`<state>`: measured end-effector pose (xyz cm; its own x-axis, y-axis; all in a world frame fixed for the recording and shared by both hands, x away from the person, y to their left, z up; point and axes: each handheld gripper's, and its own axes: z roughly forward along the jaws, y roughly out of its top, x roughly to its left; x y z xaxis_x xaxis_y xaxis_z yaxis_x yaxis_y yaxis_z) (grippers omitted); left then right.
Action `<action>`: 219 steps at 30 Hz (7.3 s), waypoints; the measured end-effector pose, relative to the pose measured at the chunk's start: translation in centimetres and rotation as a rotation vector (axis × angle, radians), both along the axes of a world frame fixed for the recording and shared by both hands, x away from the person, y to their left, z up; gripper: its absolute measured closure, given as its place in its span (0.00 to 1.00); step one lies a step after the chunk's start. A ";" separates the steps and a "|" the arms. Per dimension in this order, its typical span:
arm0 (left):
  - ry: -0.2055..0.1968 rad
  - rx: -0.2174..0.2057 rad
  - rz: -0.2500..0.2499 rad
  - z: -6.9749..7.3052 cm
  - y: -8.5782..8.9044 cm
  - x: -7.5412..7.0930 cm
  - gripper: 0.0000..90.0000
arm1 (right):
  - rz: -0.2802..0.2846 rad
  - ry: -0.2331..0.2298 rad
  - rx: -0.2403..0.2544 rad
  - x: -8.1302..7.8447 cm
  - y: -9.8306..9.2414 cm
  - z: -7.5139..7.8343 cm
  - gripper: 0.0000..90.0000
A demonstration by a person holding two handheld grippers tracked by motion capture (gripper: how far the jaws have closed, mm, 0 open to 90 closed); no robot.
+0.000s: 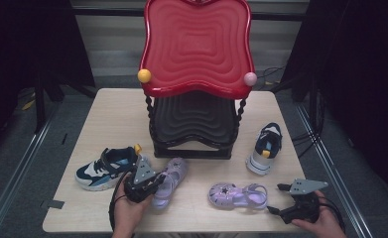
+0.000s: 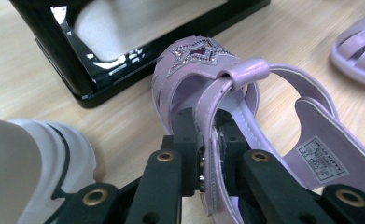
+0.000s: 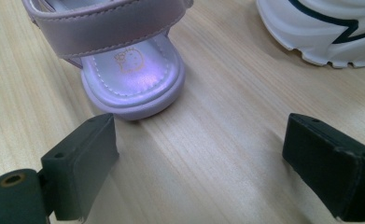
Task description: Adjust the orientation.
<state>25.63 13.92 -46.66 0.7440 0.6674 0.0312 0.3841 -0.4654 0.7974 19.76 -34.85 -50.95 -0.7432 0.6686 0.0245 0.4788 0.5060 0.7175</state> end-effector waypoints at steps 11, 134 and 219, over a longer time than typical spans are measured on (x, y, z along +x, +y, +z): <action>-0.076 -0.043 -0.019 2.2 0.0 -1.0 0.91 | 0.000 0.000 0.000 0.0 0.0 0.0 0.10; -0.473 -0.316 0.333 6.1 -5.8 5.7 0.90 | 0.000 0.000 0.000 0.0 0.0 0.0 0.10; -0.501 -0.380 0.525 5.6 -10.0 11.5 0.89 | 0.001 0.003 0.005 0.0 0.0 0.0 0.11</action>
